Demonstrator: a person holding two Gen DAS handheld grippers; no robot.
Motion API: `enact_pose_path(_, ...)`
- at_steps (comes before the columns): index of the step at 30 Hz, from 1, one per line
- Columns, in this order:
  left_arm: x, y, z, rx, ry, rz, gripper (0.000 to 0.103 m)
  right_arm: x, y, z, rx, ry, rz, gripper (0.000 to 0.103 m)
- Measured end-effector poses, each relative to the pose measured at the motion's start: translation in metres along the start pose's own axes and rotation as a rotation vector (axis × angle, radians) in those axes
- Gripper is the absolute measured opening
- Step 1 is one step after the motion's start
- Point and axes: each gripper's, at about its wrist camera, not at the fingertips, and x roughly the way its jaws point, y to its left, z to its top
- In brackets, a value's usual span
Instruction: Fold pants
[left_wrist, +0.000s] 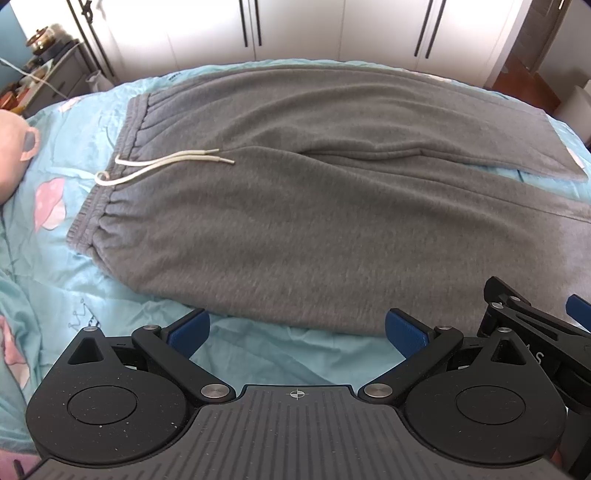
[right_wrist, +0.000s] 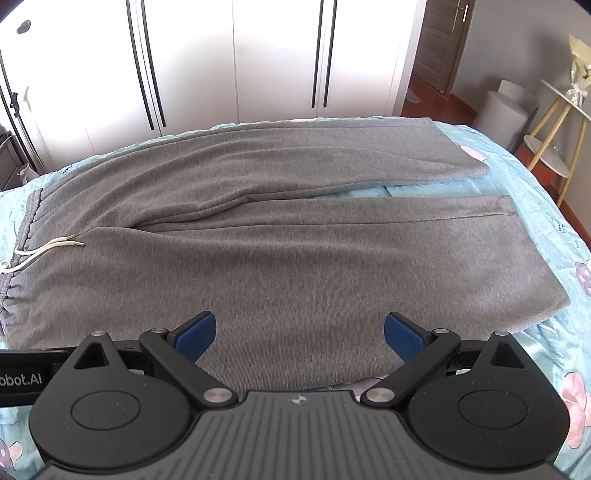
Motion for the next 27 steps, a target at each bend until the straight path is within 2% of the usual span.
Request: enact_pose_path(27,0.0016,0.0014,0.0002,-0.007,0.014,0.013,0.103,0.0009,0.0013,-0.0007,-0.015,-0.006,-0.008,0.098)
